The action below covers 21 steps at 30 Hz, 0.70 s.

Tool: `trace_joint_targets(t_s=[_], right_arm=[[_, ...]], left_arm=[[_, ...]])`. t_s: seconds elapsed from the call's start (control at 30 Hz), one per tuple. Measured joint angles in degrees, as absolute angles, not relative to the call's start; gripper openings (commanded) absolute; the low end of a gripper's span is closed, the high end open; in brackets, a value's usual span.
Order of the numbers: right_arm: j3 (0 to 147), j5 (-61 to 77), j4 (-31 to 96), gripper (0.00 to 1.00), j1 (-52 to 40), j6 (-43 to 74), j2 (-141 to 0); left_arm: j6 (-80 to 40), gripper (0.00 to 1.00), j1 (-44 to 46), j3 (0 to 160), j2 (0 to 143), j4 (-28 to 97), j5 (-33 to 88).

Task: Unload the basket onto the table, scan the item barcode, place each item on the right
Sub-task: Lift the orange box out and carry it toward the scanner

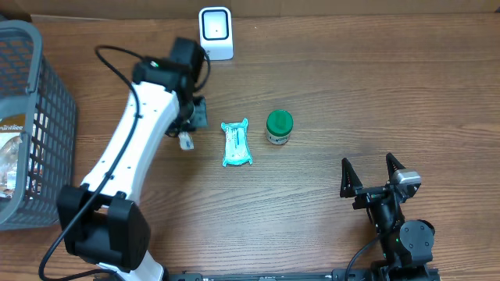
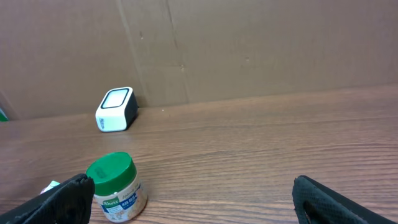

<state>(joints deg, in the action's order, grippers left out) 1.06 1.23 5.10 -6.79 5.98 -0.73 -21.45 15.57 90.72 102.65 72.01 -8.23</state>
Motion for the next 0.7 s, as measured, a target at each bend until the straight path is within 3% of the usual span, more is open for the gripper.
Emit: trace_joint_targets(t_s=[0.4,0.7], right_arm=[[1.1,1.2,5.1,1.00,-6.8,6.0,-0.7],[1.1,1.2,5.1,1.00,-6.8,6.0,-0.7]], left_arm=[[-22.4,0.04,16.7,71.6,102.7,49.5,-10.1],[-20.7,0.06,18.0,66.2,102.7,44.5,-10.7]])
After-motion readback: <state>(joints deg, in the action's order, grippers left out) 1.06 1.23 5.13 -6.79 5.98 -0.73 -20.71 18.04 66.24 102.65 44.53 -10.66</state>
